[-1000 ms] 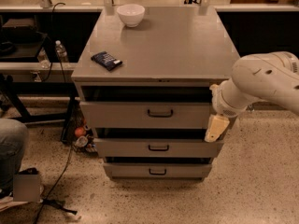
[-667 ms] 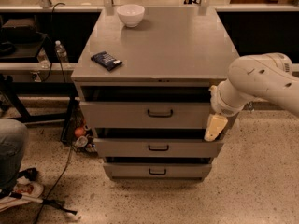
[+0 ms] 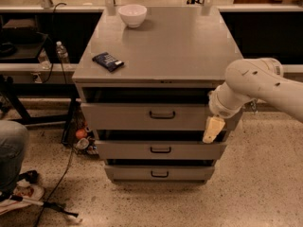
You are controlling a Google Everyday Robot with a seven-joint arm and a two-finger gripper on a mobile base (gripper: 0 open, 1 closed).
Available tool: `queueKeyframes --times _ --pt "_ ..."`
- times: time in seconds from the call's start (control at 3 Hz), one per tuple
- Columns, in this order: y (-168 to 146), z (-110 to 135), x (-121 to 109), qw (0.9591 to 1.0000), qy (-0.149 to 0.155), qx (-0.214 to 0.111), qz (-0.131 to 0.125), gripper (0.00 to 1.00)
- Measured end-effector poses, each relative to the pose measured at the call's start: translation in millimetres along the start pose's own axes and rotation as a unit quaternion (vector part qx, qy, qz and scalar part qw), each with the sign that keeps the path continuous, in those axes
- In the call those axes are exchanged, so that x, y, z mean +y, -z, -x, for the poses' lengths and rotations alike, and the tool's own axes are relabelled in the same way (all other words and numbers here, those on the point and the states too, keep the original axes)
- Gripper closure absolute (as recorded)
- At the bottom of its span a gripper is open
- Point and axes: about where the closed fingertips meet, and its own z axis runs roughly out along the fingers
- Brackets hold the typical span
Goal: Open top drawer
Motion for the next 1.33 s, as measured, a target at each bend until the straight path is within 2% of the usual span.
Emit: queueKeyframes --times 0.33,0.67,1.33 --pt "-17.0 4.0 -4.4 0.9999 0.002 -0.008 0.014 0.0" --pt "-26.8 5.3 -5.4 0.9997 -0.002 -0.015 0.02 0.17" --pt "-25.3 -14.4 6.9 0.9989 -0.034 -0.024 0.021 0.64"
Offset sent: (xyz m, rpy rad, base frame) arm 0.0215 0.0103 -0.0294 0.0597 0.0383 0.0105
